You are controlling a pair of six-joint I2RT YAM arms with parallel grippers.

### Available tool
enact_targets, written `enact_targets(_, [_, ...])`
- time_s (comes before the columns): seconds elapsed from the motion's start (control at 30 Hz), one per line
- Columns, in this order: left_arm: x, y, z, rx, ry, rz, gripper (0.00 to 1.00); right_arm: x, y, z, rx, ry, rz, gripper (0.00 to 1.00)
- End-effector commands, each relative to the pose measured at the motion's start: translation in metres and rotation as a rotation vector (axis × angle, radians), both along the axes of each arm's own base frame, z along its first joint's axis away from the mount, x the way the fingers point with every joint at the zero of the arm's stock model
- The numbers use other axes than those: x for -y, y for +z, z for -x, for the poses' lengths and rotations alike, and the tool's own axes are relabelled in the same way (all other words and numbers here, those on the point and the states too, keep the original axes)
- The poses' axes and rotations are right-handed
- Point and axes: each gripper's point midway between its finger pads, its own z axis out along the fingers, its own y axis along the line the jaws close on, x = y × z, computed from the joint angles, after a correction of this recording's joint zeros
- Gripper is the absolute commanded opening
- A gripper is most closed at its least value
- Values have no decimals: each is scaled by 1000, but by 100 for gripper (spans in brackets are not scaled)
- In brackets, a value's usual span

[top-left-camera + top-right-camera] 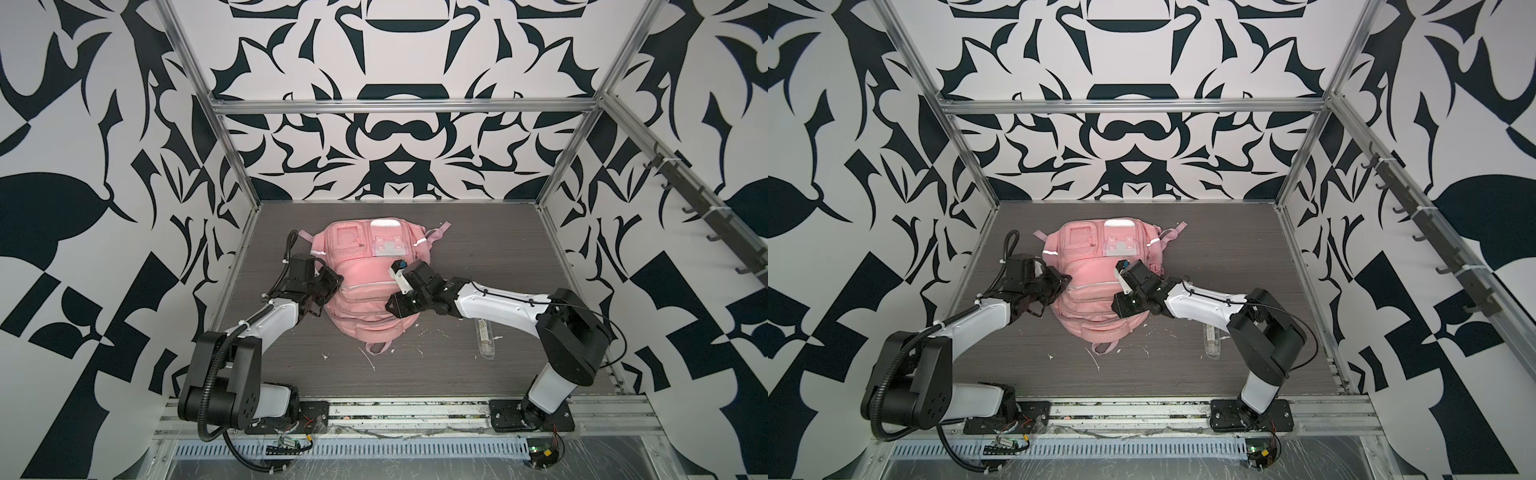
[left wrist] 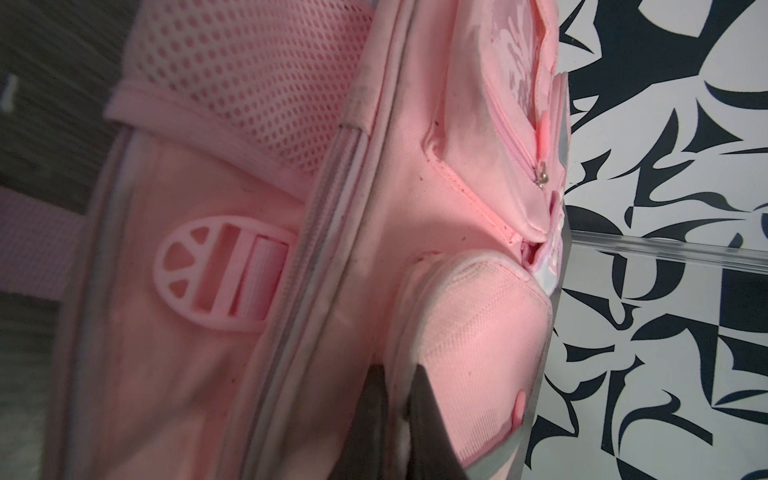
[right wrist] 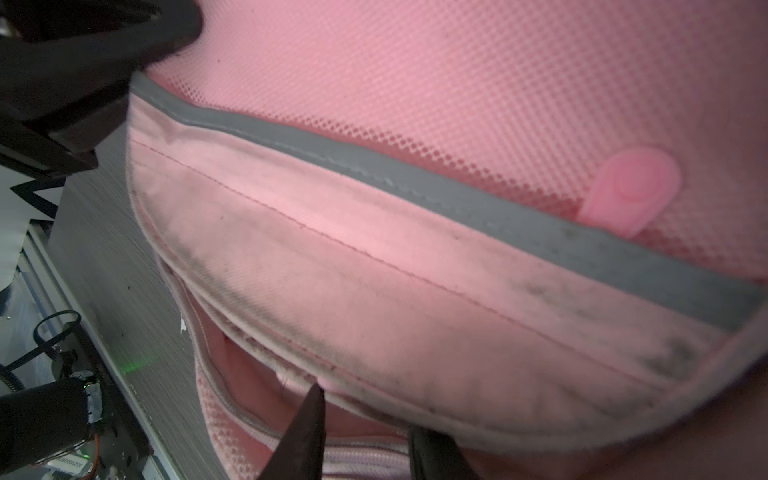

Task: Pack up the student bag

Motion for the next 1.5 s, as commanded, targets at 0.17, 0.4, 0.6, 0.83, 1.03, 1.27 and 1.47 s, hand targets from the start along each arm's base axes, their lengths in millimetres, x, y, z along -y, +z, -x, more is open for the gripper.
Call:
enact_targets(0.17, [7, 6, 7, -19, -23, 36, 0, 8, 9, -9, 27, -103, 37, 33])
enact_targets(0.4, [6, 11, 8, -7, -27, 26, 0, 22, 17, 11, 11, -103, -2, 49])
enact_targets(0.6, [9, 12, 5, 0, -33, 31, 0, 20, 33, 1, 56, -160, -72, 57])
enact_targets(0.83, [11, 14, 5, 1, -40, 32, 0, 4, 15, -14, 11, -215, -84, 54])
enact_targets(1.03, [10, 18, 7, 9, -43, 26, 0, 3, 7, -22, 7, -259, -89, 55])
enact_targets(1.27, [13, 13, 7, -3, -49, 31, 0, 1, 2, -33, -1, -357, -125, 52])
enact_targets(1.47, [13, 13, 6, 2, -48, 30, 0, 18, -14, -30, 30, -398, 24, 31])
